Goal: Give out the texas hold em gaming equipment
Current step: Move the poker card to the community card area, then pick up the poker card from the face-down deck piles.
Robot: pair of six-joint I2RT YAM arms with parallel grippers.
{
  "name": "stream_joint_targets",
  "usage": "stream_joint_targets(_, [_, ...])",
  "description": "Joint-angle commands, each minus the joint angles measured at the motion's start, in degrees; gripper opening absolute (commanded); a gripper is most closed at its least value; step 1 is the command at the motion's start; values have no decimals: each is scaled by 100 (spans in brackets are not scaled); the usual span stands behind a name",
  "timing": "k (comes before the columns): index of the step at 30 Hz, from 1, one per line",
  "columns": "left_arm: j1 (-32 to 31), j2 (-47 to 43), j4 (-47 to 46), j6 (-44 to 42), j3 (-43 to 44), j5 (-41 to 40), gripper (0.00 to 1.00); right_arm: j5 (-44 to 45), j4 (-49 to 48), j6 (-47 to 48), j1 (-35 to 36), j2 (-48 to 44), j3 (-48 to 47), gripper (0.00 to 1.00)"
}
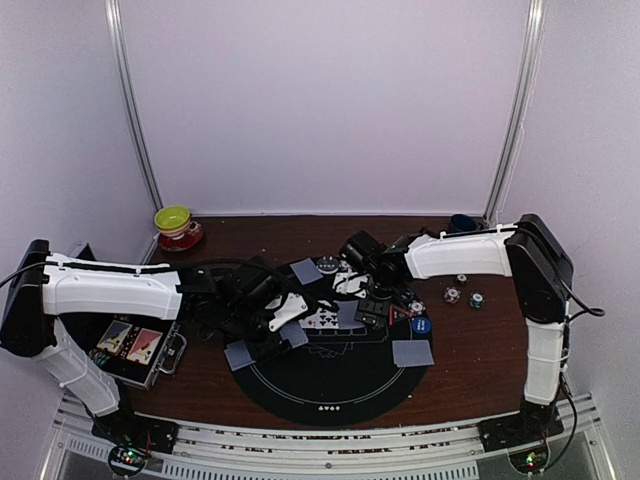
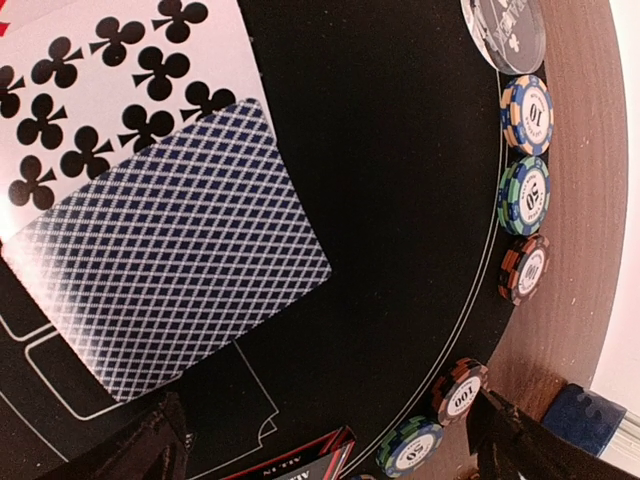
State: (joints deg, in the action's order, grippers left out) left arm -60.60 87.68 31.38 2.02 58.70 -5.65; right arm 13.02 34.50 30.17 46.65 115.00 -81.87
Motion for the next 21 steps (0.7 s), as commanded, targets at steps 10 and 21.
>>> stream_joint_targets(10, [-5, -154, -166, -33, -8, -1, 66, -1506, 815, -1048, -585, -643, -1153, 100])
stream_joint_targets(21, [-9, -23, -161, -4, 189, 12, 66, -6388, 219, -2468, -796, -667, -910, 98])
